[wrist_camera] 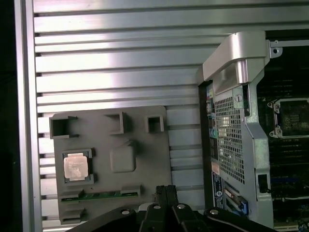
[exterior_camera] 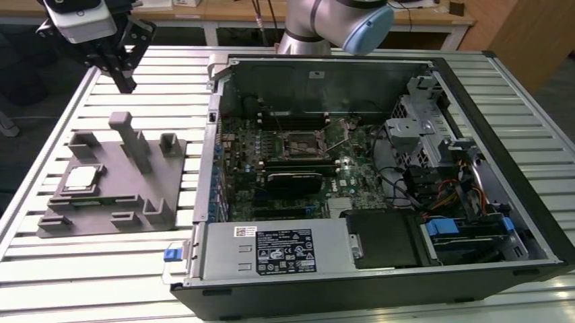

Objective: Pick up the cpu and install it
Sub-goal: 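Reach for the cpu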

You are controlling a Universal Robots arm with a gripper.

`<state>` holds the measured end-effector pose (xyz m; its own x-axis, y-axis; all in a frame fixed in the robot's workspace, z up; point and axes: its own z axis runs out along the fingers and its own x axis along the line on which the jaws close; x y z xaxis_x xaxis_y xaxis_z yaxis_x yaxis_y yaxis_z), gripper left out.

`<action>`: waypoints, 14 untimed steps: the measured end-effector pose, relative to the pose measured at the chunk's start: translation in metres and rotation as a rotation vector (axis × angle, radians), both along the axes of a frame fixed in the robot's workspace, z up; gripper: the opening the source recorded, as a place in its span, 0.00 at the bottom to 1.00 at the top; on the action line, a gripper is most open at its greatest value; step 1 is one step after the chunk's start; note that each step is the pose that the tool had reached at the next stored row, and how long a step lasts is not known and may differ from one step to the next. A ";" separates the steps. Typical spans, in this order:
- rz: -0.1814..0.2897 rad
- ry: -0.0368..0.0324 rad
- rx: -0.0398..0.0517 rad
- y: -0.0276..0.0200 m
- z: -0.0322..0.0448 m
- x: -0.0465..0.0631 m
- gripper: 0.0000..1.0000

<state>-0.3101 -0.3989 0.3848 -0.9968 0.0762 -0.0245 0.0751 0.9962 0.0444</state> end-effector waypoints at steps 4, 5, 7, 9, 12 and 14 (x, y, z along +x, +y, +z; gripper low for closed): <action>0.000 0.0001 0.0000 0.0000 -0.0002 -0.007 0.11; 0.000 0.0001 -0.0001 0.0000 -0.0002 -0.008 0.11; 0.000 0.0001 0.0000 0.0000 -0.0004 -0.012 0.11; 0.000 0.0001 0.0000 0.0000 -0.0006 -0.015 0.11; 0.000 0.0004 -0.0001 0.0000 -0.0008 -0.019 0.11; 0.000 0.0004 -0.0001 0.0000 -0.0010 -0.022 0.11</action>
<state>-0.3320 -0.3990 0.3838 -0.9968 0.0761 -0.0241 0.0750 0.9962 0.0443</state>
